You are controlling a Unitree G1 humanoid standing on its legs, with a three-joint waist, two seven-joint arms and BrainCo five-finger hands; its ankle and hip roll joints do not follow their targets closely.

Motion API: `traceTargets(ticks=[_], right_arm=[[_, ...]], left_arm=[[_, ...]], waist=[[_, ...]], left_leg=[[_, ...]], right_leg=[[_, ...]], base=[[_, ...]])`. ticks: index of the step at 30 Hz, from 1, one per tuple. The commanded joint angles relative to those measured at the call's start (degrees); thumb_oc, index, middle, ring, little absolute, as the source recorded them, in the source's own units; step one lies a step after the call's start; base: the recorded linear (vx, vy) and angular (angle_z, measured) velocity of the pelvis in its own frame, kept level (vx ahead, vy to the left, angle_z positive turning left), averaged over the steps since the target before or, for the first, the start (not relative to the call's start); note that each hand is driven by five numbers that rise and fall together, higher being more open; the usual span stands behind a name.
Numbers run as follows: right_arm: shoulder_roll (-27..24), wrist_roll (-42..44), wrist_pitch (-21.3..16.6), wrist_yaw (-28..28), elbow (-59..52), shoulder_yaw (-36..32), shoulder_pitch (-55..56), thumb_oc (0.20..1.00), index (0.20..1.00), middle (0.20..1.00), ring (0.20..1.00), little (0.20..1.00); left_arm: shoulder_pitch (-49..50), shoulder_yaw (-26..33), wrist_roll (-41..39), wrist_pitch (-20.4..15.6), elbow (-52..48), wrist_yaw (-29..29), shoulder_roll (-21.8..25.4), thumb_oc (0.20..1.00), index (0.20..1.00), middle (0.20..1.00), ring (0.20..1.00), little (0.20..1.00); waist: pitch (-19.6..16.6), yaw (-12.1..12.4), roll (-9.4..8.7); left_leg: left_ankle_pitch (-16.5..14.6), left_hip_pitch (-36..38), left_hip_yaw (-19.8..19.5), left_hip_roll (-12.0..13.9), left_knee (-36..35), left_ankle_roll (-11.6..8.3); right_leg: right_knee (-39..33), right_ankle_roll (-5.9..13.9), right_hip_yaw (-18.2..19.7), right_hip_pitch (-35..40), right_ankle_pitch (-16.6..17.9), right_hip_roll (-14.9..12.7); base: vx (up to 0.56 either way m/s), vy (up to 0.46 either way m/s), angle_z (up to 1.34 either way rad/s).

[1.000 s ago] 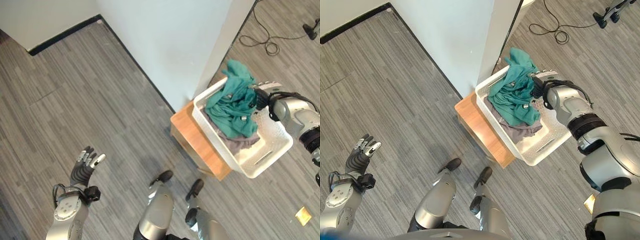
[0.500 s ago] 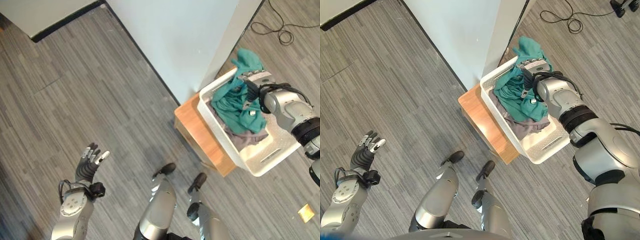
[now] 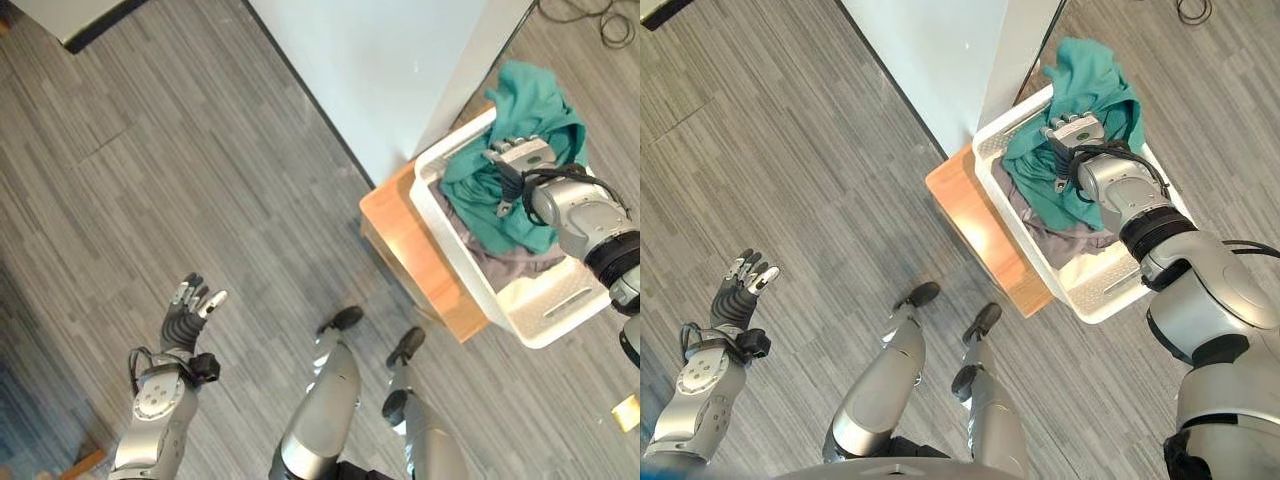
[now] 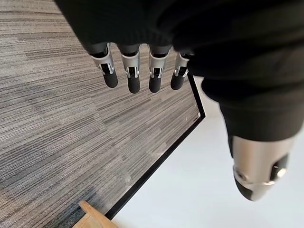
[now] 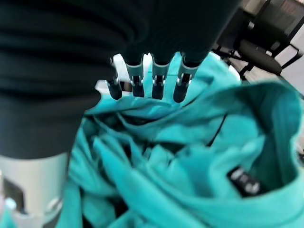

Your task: Pick up bed clothes into laundry basket.

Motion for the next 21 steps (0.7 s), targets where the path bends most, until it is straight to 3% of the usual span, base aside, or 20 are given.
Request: traceTargets(ticks=[1,5,6,7,8,21], right_arm=[[-3.19,-4.21,0.56,-1.79,1.27,4.68,-4.66,1.000,1.000,1.000,1.000,1.000],[-3.77,-5.53,0.52,-2.03,1.65,5.43,-4.85,1.000,1.000,1.000,1.000,1.000],[-3.90,-5.60,0.53,-2.14,1.68,5.56,-4.88,0.746,0.746,0.746,0.746,0.746],[-3.92,-5.60,0.53,-2.15,1.69,5.57,-4.89,0.395,0.395,0.395,0.395,0.395],[-4.17,-5.70,0.60,-2.50,2.00,5.44,-4.88,0.200,0.200,0.200,0.200,0.200],[-3.71,-7.12,0.48,-3.75,-0.32,4.92,-4.91,0.200,0.200,0.200,0.200,0.200]], left_arm=[[1.53,1.31,-2.51,-3.50,-4.11,1.67,1.61,1.000,1.000,1.000,1.000,1.000],[1.04,1.20,-2.67,-3.96,-4.31,2.16,1.87,1.000,1.000,1.000,1.000,1.000],[0.92,1.04,-2.74,-4.04,-4.33,2.23,1.90,1.000,1.000,1.000,1.000,1.000],[0.89,1.01,-2.74,-4.05,-4.31,2.23,1.90,1.000,1.000,1.000,1.000,1.000],[0.70,0.73,-2.86,-4.31,-4.39,2.57,1.86,1.000,1.000,1.000,1.000,1.000],[-0.33,0.03,-2.59,-4.94,-4.51,3.40,1.51,1.000,1.000,1.000,1.000,1.000]], waist=[[0.18,-0.99,2.42],[0.45,-1.12,2.36],[0.53,-1.17,2.31],[0.52,-1.16,2.31],[0.66,-1.28,2.28],[1.32,-1.94,2.14]], left_leg=[[12.36,3.99,3.23,0.98,-16.66,2.36],[12.30,3.66,3.31,0.99,-16.73,2.33],[12.30,3.56,3.37,0.99,-16.78,2.31],[12.31,3.53,3.38,0.99,-16.77,2.31],[12.35,3.28,3.50,1.03,-16.81,2.27],[12.14,3.52,3.85,1.30,-16.86,2.33]], right_leg=[[0.75,4.77,3.72,5.20,-7.06,-1.88],[0.75,4.88,3.87,4.74,-6.93,-1.97],[0.75,4.90,3.92,4.64,-6.88,-1.99],[0.75,4.91,3.93,4.60,-6.87,-1.99],[0.75,4.97,3.95,4.39,-6.85,-2.04],[0.75,5.07,4.54,4.20,-6.85,-2.03]], base=[[0.00,0.000,0.00],[0.00,0.000,0.00],[0.00,0.000,0.00],[0.00,0.000,0.00],[0.00,0.000,0.00],[0.00,0.000,0.00]])
